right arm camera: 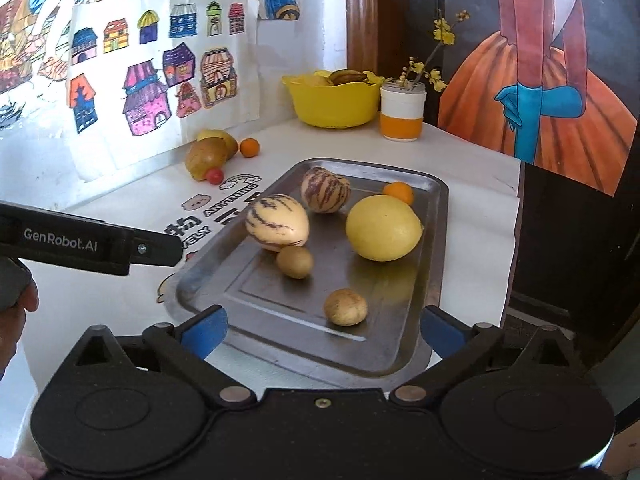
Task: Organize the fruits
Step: 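Carry both small brown fruits onto the metal tray and open both tools, then withdraw both open tools from the tray toward the potato and tomato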
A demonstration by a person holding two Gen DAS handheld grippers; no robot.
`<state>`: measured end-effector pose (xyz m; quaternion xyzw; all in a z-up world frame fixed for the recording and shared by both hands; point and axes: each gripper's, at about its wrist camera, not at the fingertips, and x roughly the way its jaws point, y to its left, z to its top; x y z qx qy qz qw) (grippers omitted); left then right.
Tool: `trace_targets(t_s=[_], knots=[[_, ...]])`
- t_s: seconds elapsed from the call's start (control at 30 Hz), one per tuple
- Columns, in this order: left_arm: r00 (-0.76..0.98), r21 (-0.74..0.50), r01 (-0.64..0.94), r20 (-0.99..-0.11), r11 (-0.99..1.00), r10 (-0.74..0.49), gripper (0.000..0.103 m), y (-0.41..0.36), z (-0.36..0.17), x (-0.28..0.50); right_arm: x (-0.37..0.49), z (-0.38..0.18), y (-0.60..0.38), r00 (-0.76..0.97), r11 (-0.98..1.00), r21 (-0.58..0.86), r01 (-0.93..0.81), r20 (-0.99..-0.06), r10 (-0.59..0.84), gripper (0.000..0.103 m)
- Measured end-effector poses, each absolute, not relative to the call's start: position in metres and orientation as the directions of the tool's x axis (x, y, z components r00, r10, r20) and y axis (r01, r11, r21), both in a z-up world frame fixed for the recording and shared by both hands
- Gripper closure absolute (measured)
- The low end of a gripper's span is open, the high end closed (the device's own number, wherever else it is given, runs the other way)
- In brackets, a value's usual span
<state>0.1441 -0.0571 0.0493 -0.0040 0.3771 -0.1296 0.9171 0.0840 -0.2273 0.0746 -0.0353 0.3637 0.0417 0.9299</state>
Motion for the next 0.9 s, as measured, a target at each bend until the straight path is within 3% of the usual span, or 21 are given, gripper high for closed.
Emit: trace_targets(t_s=[0.27, 0.43, 0.57, 0.77, 0.9], knots=[[0.689, -0.147, 0.096, -0.704, 0.984, -0.172, 0.001, -0.002, 0.044, 0.132, 0.066, 0.092, -0.200, 0.710, 0.985, -0.033, -0.172, -0.697, 0.101, 0.001], [0.709, -0.036, 0.039, -0.703, 0.999, -0.053, 0.001, 0.030, 0.055, 0.130, 0.065, 0.120, -0.175, 0.704, 0.944, -0.097, -0.315, -0.691, 0.164, 0.001], [0.757, 0.070, 0.015, -0.653, 0.997, 0.035, 0.000, 0.046, 0.074, 0.133, 0.072, 0.152, -0.157, 0.736, 0.898, -0.165, -0.408, -0.641, 0.217, 0.001], [0.788, 0.035, 0.011, -0.616, 0.999, 0.013, 0.000, 0.060, 0.093, 0.148, 0.098, 0.192, -0.130, 0.748, 0.821, -0.212, -0.531, -0.572, 0.336, 0.001], [0.795, 0.017, 0.021, -0.606, 1.000, -0.006, 0.000, 0.058, 0.093, 0.164, 0.118, 0.212, -0.120, 0.795, 0.831, -0.222, -0.509, -0.490, 0.356, 0.001]])
